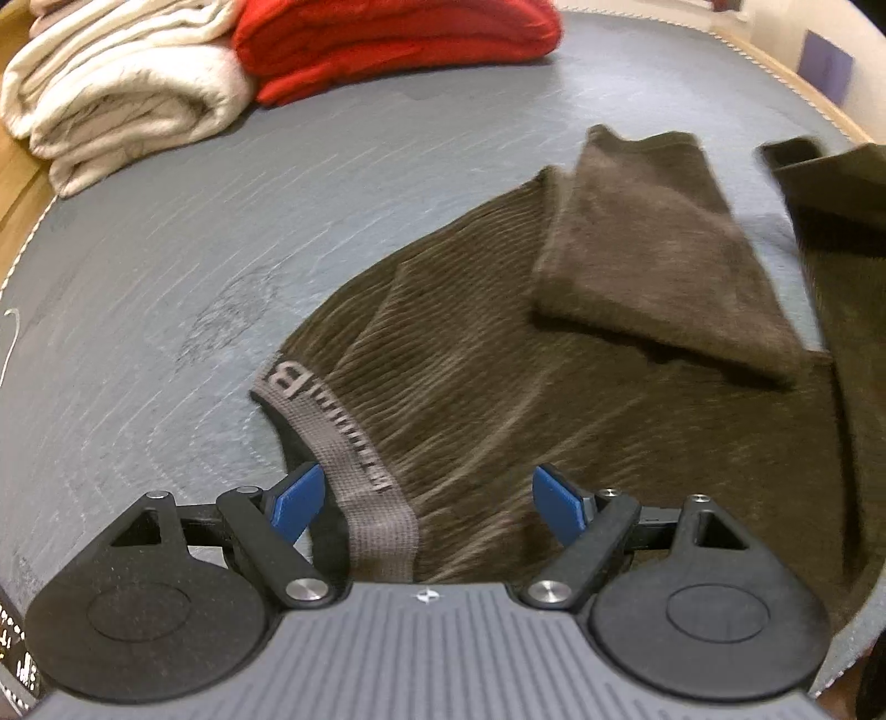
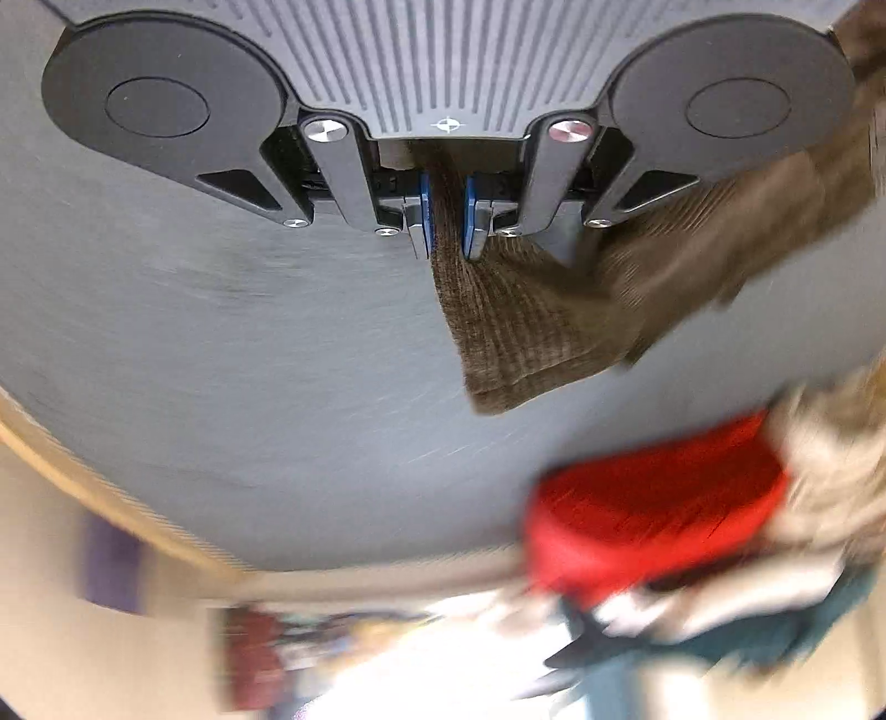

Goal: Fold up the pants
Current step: 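Grasp a pant leg cuff with the right tool and lift it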

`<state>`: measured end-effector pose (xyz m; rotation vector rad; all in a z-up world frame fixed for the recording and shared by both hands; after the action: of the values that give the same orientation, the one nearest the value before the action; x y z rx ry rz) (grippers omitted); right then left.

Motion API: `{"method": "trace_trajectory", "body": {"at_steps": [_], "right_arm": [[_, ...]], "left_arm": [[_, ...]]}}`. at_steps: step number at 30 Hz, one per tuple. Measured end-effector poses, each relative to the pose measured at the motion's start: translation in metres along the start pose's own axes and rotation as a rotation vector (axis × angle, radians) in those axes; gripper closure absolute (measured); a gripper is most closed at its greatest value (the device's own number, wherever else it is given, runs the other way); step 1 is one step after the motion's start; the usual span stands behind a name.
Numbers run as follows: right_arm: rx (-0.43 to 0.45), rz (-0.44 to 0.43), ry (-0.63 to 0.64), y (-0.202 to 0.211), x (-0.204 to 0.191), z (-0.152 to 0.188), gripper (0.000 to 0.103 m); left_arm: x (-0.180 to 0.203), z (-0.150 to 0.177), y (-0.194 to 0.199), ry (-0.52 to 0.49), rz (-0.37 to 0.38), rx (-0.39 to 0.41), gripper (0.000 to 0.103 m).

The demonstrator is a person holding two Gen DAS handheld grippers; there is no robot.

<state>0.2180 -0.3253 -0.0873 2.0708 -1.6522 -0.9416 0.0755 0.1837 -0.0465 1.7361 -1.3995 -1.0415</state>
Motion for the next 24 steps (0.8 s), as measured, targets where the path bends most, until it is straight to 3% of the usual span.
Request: {"method": "trace_trajectory", "body": {"at_steps": [4,8,10,12,15,17,21,22,24], "right_arm": [[-0.004,0.205,-0.293,0.045,0.105,0.016,0.094],[-0.135,0.450,-0.573,0.069,0.200,0.060,0.094],[-0.195,0.484,-0.689,0.073,0.233,0.081,0.094],[-0.253,0.543,-0.745,0.073,0.252,0.097,0.094],[-0.271,0.581,-0.805,0.077,0.258,0.108,0.094],[-0.250,0.610,-0.826,0.083,0.256,0.104,0.095],[-0.184,0.760,-0.881,0.106,0.264,0.101,0.095],[-0.194,0.770,-0.906,0.107,0.268,0.106,0.095],[-0.254,0.691,-0.910,0.095,0.273,0.113,0.094]], "left_arm": [[0.014,0.002,0.008,-0.054,0.019,0.027,0.016],[0.014,0.004,0.006,-0.083,0.004,0.022,0.016],[0.010,0.004,0.001,-0.077,-0.011,0.007,0.016],[0.005,0.004,-0.004,-0.061,-0.025,-0.009,0.016],[0.002,0.006,-0.007,-0.050,-0.029,-0.024,0.016],[0.003,0.007,-0.007,-0.062,-0.033,-0.022,0.016],[0.000,0.011,-0.007,-0.066,-0.041,-0.027,0.016],[-0.001,0.011,-0.009,-0.063,-0.044,-0.031,0.016],[-0.005,0.012,-0.010,-0.056,-0.047,-0.036,0.016]]}}
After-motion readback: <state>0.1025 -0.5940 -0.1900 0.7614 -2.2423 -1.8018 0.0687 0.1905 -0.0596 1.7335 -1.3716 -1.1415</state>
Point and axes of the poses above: each gripper's, at about its wrist camera, not at the fingertips, and y roughly against the way its jaws point, x to its right, z to its underside, the point moved 4 cm from there along -y, roughly the way its jaws point, and after that the axes turned 4 degrees about -y, right-handed, at the moved point
